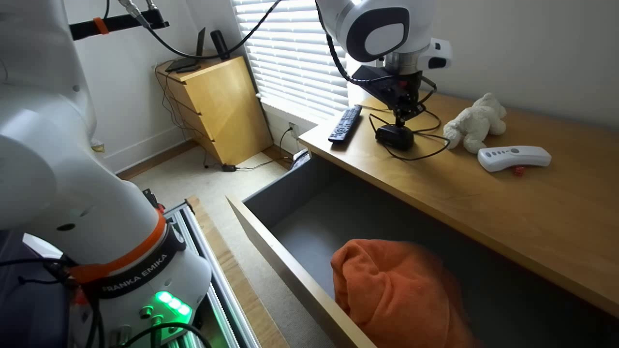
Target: Push a button on the adapter
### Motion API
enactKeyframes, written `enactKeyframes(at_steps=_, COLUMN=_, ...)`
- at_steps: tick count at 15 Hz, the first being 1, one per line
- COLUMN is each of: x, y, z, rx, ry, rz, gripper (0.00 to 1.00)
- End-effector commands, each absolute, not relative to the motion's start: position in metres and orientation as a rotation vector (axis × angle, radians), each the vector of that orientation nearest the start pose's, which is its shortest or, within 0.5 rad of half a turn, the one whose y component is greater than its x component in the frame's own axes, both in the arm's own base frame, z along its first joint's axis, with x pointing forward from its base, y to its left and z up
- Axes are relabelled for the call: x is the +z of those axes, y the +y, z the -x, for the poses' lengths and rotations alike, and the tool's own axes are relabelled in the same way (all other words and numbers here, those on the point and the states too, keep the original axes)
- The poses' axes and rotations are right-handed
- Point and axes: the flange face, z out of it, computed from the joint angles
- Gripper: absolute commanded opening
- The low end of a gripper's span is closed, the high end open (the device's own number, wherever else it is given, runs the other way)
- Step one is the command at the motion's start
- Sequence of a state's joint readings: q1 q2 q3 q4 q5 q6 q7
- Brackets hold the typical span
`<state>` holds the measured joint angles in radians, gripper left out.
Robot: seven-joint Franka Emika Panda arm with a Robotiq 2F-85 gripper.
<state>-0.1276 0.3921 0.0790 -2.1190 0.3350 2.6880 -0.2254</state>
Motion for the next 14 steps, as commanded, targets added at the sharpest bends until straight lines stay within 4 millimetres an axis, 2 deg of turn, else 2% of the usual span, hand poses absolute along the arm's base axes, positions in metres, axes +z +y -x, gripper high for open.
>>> enactKeyframes(at_steps=1, x=0.2371, y=-0.0429, z=-0.5952, rx=-0.307, ry=0.188, rz=2.936, gripper=0.0)
enactKeyframes(at_steps=14, x=0.235, y=-0.0435, z=-0.6011, rx=-0.362, ry=0.214, rz=2.925, gripper=0.0)
